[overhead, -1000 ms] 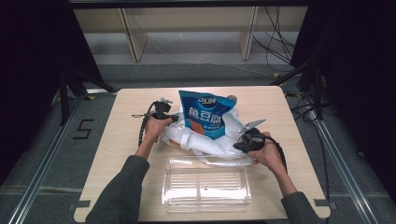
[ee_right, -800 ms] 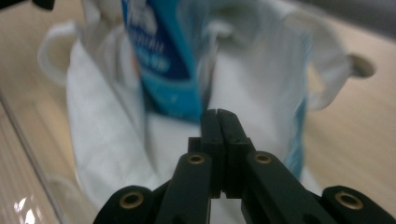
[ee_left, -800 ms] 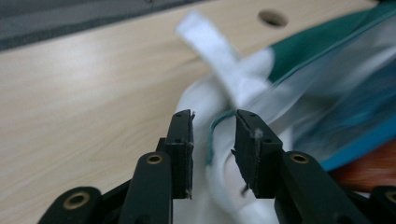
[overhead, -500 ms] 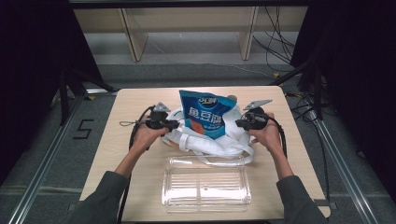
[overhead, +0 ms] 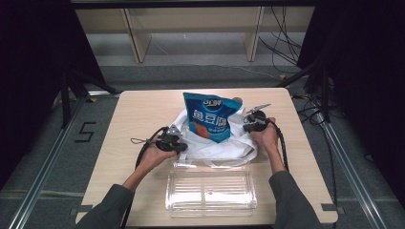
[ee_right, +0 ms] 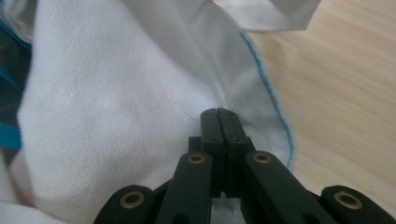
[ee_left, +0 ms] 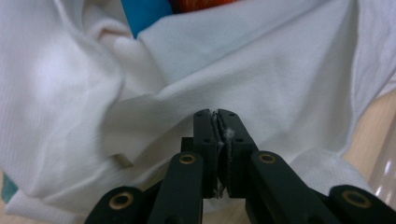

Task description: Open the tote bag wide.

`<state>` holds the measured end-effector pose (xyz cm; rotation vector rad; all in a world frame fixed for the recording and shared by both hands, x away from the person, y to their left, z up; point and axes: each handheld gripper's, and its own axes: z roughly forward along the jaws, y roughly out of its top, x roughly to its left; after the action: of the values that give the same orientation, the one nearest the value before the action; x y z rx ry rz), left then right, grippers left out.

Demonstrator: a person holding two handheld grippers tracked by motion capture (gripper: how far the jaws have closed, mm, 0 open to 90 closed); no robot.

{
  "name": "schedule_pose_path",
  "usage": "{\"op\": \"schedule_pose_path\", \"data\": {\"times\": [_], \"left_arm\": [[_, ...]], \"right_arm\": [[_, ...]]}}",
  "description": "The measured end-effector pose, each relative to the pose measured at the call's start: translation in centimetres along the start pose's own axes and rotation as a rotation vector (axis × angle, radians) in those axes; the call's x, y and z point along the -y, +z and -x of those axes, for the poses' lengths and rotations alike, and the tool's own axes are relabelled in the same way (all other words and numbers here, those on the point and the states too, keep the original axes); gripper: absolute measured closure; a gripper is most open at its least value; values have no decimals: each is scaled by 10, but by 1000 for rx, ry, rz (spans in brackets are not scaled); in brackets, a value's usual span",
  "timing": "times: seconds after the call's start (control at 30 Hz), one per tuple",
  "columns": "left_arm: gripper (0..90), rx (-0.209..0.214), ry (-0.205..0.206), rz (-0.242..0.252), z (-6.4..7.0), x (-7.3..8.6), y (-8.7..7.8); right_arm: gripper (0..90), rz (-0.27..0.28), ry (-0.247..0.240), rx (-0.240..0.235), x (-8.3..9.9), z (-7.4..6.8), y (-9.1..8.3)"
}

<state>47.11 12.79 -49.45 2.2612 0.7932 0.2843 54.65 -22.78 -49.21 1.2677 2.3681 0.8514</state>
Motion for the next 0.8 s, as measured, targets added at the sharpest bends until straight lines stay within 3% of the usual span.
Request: {"op": "schedule_pose_path", "data": {"times": [0.03, 0.1, 0.13, 0.17, 0.2, 0.23, 0.27, 0.3, 0.37, 0.4, 0.43, 0.5, 0.53, 0.57, 0.6, 0.63, 0.67, 0.73, 0.8], "left_arm": [[852, 3, -8, 30, 2, -4, -6], [844, -13, -13, 74, 2, -11, -15], [844, -13, -13, 93, 1, -15, -21], [843, -32, -8, 110, 0, -20, -26], [843, -32, -8, 110, 0, -20, -26], [844, -42, -4, 142, -6, -29, -35], [844, -42, -4, 142, -6, -29, -35], [844, -59, -14, 146, -11, -36, -37], [843, -73, -8, 131, -14, -39, -36], [844, -114, -15, 111, -22, -45, -32], [847, -124, -21, 110, -27, -48, -29], [856, -142, -21, 103, -32, -51, -26], [865, -178, -40, 90, -42, -54, -19], [870, -178, -40, 90, -42, -54, -19], [876, -190, -63, 68, -53, -55, -11], [882, -190, -63, 68, -53, -55, -11], [889, -212, -115, 75, -62, -53, 0], [892, -197, -144, 57, -70, -47, 10], [893, -191, -165, 56, -72, -44, 15]], "right_arm": [[900, 8, 38, -8, -2, -3, -7], [900, 51, 4, -26, -5, -6, -22], [900, 99, -47, -35, -7, -7, -30], [900, 121, -39, -45, -8, -12, -39], [900, 108, -29, -87, -9, -17, -50], [900, 156, -65, -105, -8, -22, -52], [900, 156, -65, -105, -8, -22, -52], [900, 161, -89, -153, -5, -37, -62], [900, 131, -103, -180, -3, -42, -66], [900, 119, -133, -197, 3, -53, -63], [900, 99, -149, -198, 7, -57, -60], [900, 36, -166, -205, 16, -63, -56], [900, 18, -181, -210, 21, -64, -54], [900, -1, -194, -213, 26, -64, -54], [900, -39, -140, -243, 30, -66, -56], [900, -39, -140, -243, 30, -66, -56], [900, -64, -137, -236, 39, -66, -52], [900, -58, -128, -257, 46, -65, -48], [900, -50, -160, -256, 46, -61, -46]]}}
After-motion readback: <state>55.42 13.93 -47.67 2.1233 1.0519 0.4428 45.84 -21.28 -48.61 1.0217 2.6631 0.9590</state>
